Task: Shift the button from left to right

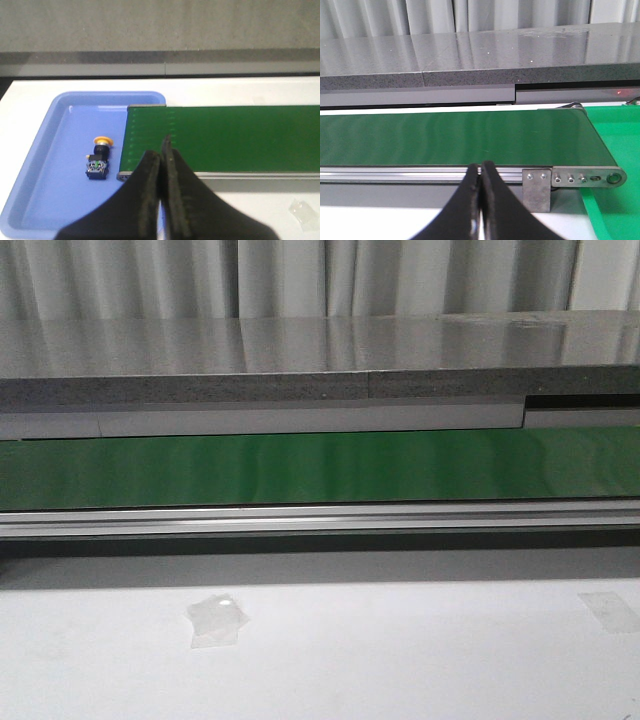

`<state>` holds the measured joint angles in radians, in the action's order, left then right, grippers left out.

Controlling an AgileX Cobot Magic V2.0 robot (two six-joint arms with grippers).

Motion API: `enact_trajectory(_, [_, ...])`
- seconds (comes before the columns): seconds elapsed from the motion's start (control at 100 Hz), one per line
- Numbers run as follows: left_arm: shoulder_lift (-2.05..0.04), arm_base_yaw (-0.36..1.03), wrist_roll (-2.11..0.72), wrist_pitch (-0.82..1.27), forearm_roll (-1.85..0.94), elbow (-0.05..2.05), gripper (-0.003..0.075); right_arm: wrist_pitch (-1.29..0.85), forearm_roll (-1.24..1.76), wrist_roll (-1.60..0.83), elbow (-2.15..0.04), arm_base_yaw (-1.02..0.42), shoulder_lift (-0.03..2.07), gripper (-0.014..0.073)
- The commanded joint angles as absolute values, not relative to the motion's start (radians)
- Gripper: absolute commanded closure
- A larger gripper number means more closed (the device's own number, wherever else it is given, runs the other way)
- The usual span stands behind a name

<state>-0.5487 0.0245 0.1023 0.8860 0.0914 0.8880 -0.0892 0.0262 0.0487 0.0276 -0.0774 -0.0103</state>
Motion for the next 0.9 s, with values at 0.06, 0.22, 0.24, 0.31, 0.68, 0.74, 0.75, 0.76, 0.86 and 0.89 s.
enact_trajectory(0.06, [-0.699, 0.032, 0.112, 0.946, 0.091, 1.032, 0.074, -0.006, 0.02, 0.046, 0.012, -0.078, -0.03, 0.0662])
enact_trajectory(0.22, [-0.782, 0.032, 0.112, 0.95, 0.091, 1.039, 0.074, -0.006, 0.02, 0.046, 0.012, -0.078, -0.03, 0.0662])
enact_trajectory(0.24, [-0.79, 0.032, 0.112, 0.953, 0.091, 1.039, 0.074, -0.006, 0.02, 0.046, 0.012, -0.078, -0.03, 0.0662])
enact_trajectory(0.31, [-0.813, 0.032, 0.112, 0.959, 0.091, 1.039, 0.074, -0.006, 0.02, 0.046, 0.012, -0.078, -0.03, 0.0662])
enact_trajectory(0.68, [-0.841, 0.032, 0.083, 0.974, 0.088, 1.039, 0.0736, -0.006, 0.02, 0.046, 0.012, -0.078, -0.03, 0.0662])
enact_trajectory(0.74, [-0.841, 0.032, 0.077, 0.976, 0.088, 1.039, 0.0708, -0.006, 0.02, 0.046, 0.012, -0.078, -0.03, 0.0662])
enact_trajectory(0.75, [-0.841, 0.032, 0.077, 0.976, 0.088, 1.039, 0.0708, -0.006, 0.02, 0.046, 0.012, -0.078, -0.03, 0.0662])
enact_trajectory(0.76, [-0.841, 0.032, 0.077, 0.976, 0.088, 1.039, 0.0696, -0.006, 0.02, 0.046, 0.012, -0.078, -0.03, 0.0662])
enact_trajectory(0.86, [-0.839, 0.032, 0.077, 0.976, 0.088, 1.039, 0.057, -0.006, 0.02, 0.046, 0.012, -0.078, -0.03, 0.0662])
enact_trajectory(0.89, [-0.839, 0.032, 0.077, 0.976, 0.088, 1.039, 0.0508, -0.006, 0.02, 0.046, 0.012, -0.078, -0.03, 0.0662])
